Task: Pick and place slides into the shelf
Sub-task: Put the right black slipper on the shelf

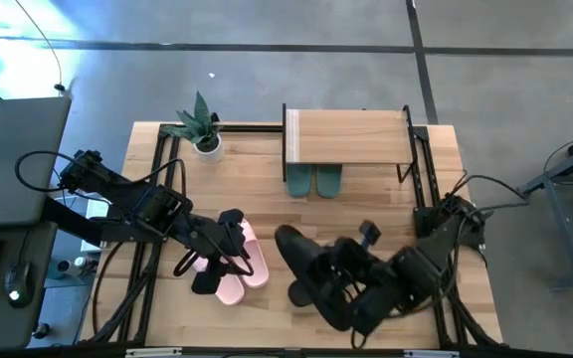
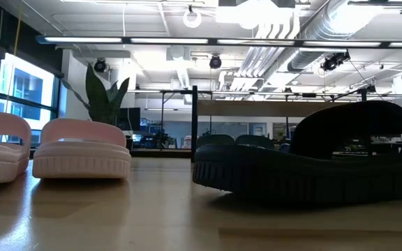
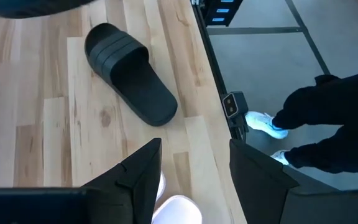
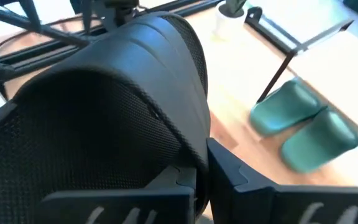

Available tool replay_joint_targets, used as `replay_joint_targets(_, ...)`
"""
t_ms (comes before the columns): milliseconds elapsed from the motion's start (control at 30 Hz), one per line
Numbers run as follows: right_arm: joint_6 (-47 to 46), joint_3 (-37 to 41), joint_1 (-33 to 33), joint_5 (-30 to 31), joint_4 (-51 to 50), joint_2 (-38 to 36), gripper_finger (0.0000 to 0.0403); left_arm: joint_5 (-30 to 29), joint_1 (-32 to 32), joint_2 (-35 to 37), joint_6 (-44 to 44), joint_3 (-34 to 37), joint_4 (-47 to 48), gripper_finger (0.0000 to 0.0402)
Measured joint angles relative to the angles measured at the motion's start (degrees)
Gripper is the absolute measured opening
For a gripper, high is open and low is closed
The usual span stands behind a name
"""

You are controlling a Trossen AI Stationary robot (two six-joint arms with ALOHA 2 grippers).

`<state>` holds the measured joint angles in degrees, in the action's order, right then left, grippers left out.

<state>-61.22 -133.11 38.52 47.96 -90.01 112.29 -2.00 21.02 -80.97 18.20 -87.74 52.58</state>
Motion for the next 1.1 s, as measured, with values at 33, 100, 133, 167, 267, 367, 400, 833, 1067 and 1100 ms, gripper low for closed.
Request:
replay_joint_targets(33, 1.7, -0.1, -0.9, -0.3, 0.0, -0.2, 0.0000, -0.1, 0.0, 0.0, 0.0, 0.0, 0.0, 0.0175)
replay_joint_targets(100, 5.8, -0.2, -2.8, -1.0, -0.1, -1.0, 0.0000, -0.5, 0.0, 0.0, 0.0, 0.0, 0.0, 0.0175)
replay_joint_targets(133, 7.9, -0.2, -3.9, -1.0, -0.1, -1.6, 0.0000, -1.1, 0.0, 0.2, -0.1, 0.0, 0.0, 0.0175)
replay_joint_targets(167, 10.0, -0.1, -5.0, -1.0, 0.0, -2.4, 0.0000, -1.9, 0.0, 0.4, -0.2, 0.0, 0.0, 0.0175)
replay_joint_targets(267, 16.9, 0.4, -8.6, -0.1, 0.0, -5.7, 0.0000, -4.6, 0.0, 1.3, -0.2, 0.0, 0.0, 0.0175)
replay_joint_targets(367, 23.9, 0.5, -12.3, 2.2, 0.0, -9.6, 0.0000, -7.5, 0.0, 2.3, -0.2, 0.0, -0.3, 0.0175)
replay_joint_targets(400, 26.3, 0.5, -13.6, 3.0, 0.0, -11.2, 0.0000, -8.4, 0.0, 2.7, 0.0, 0.0, -0.5, 0.0175)
replay_joint_targets(833, 66.1, 0.5, -40.7, 2.5, 0.0, -21.2, 0.0000, -16.0, -0.1, 4.0, 0.3, 0.0, -8.2, 0.0175)
replay_joint_targets(1067, 74.1, 6.4, -59.1, -7.6, 0.0, -21.7, 0.0000, -22.8, -0.1, 4.0, 1.7, 0.0, -8.4, 0.0175)
replay_joint_targets(1100, 75.2, 8.4, -60.3, -7.3, 0.1, -22.2, 0.0000, -22.8, 0.0, 4.0, 1.7, 0.0, -8.3, 0.0175)
